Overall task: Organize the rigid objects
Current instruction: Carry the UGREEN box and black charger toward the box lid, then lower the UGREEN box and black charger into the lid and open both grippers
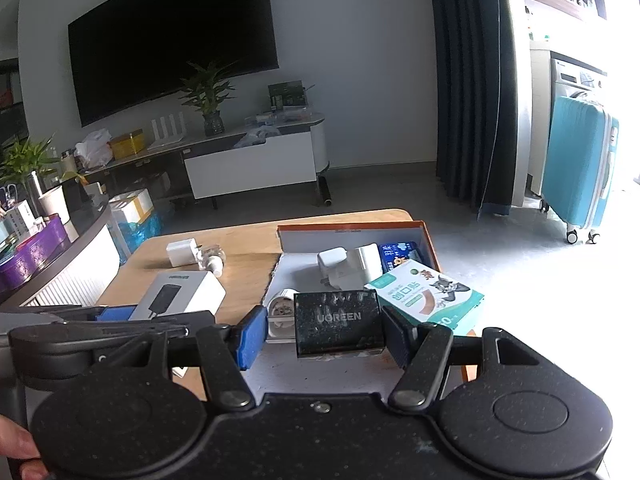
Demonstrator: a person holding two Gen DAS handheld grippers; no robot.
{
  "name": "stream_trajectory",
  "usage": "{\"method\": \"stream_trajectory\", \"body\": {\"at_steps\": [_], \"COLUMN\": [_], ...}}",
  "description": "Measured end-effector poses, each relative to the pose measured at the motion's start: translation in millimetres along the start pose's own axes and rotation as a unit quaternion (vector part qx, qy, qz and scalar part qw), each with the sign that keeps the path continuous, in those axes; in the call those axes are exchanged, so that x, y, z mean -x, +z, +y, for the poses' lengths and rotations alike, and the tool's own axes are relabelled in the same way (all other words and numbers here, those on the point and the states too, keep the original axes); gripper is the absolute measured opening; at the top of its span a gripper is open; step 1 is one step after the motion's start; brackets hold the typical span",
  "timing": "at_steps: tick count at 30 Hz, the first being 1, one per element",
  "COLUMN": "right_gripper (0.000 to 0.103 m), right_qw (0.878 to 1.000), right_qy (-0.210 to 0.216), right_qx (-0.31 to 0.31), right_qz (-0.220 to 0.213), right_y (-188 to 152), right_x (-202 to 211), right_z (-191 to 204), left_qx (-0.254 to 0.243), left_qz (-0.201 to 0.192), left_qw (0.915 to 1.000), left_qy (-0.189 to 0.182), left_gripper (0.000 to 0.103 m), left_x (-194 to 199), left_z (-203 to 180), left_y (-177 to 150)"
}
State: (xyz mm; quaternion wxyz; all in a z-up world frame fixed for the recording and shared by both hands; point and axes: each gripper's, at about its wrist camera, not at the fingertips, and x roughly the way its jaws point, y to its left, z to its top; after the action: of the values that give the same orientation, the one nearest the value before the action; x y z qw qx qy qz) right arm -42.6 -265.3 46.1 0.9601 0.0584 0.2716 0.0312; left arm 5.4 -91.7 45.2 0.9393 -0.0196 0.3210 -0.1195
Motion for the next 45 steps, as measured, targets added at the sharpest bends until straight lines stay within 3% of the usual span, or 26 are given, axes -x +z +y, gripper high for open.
{"method": "stream_trajectory", "body": {"at_steps": [22,45], "right_gripper": [0.074,0.074], "right_qw": [1.0,1.0], "right_qy": [-0.01,-0.02], "right_qx": [-0.014,-0.02], "right_qz": [-0.02,-0.009], "right_y": [33.3,66.6], "right_x": [-13.2,-52.2], "right_z": [-22.9,-43.2], "left_qx": [-0.017,-0.018], "left_qz": [-0.001,0.018], "left_qw": [0.9998,0.9995], "left_qy": [-0.014,-0.021], "left_gripper": [0.059,0.059], "left_x": [-18.2,-51.1], "left_z": [-16.9,-21.4], "left_y": [22.0,40.6]}}
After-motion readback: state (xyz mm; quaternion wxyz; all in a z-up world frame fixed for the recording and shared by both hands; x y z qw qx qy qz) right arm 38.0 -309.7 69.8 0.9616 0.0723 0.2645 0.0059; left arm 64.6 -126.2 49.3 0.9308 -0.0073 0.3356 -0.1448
